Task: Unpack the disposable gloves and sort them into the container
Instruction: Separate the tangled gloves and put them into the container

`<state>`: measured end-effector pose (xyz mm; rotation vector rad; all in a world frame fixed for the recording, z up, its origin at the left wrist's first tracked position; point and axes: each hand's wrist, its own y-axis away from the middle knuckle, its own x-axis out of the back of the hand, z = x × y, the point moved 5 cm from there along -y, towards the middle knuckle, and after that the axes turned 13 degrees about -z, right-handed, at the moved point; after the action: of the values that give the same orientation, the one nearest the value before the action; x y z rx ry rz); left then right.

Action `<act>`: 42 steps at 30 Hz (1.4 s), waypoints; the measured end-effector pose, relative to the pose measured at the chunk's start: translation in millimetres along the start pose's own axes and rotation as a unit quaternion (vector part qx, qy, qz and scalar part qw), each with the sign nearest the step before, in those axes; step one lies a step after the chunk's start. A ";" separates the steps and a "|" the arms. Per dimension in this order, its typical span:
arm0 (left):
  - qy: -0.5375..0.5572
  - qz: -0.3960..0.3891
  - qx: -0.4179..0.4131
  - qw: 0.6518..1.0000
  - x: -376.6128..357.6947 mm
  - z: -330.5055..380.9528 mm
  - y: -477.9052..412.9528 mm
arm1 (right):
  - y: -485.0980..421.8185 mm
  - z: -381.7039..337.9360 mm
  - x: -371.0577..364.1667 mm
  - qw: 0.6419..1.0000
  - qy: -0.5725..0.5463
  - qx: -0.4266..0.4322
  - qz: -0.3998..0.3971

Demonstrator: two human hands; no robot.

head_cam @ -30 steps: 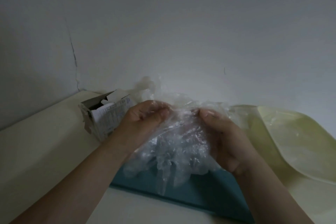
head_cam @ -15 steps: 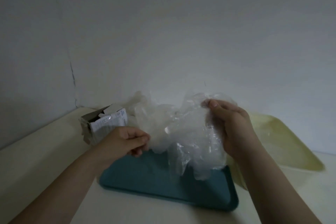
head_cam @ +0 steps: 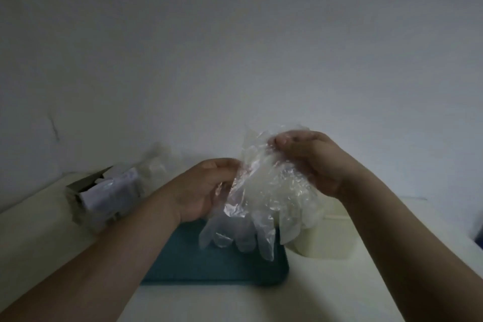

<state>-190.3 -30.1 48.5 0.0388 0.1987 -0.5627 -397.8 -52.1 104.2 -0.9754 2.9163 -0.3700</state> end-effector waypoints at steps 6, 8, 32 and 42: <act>0.000 0.041 -0.029 0.999 -0.8 9.0 -20.0 | 32.0 -18.3 77.8 0.975 0.156 -0.098 0.128; -0.008 0.039 -0.037 0.999 4.7 15.7 -20.1 | 31.9 -18.6 102.6 0.951 0.225 -0.122 0.175; -0.140 -0.070 0.000 0.988 -63.3 46.2 -172.4 | 25.2 -8.0 187.9 0.920 0.289 -0.097 0.247; -0.279 0.087 0.039 0.955 -55.2 -23.0 -234.3 | 29.6 6.1 98.6 0.869 0.410 -0.276 -0.001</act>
<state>-365.0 -197.1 41.1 -0.0265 -0.3762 -0.3864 -493.4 -89.5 94.5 -1.0623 3.9408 0.1232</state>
